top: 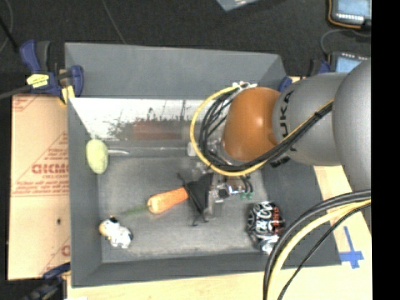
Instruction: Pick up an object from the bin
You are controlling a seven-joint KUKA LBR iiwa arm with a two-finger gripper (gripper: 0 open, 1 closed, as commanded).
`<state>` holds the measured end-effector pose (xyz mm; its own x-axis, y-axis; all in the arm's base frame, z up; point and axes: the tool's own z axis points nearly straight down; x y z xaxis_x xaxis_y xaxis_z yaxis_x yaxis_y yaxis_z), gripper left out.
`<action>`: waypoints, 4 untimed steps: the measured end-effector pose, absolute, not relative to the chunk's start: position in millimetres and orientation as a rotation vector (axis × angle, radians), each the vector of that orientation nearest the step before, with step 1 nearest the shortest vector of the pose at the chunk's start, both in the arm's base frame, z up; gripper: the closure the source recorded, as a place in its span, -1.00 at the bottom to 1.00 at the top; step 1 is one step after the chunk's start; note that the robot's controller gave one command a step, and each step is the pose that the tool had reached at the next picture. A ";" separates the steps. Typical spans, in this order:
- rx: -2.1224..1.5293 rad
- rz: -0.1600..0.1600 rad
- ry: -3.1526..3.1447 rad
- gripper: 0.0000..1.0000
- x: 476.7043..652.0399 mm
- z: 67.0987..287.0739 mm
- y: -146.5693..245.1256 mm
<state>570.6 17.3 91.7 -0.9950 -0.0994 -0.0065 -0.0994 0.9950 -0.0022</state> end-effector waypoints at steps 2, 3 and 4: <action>-0.350 0.001 3.114 1.00 589.2 76.6 45.7; -0.358 0.000 3.106 1.00 585.3 233.6 50.9; -0.358 0.000 3.108 1.00 584.8 232.7 50.9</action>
Offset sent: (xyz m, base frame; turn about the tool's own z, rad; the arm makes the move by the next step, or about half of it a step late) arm 0.0000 0.0000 0.0000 0.0000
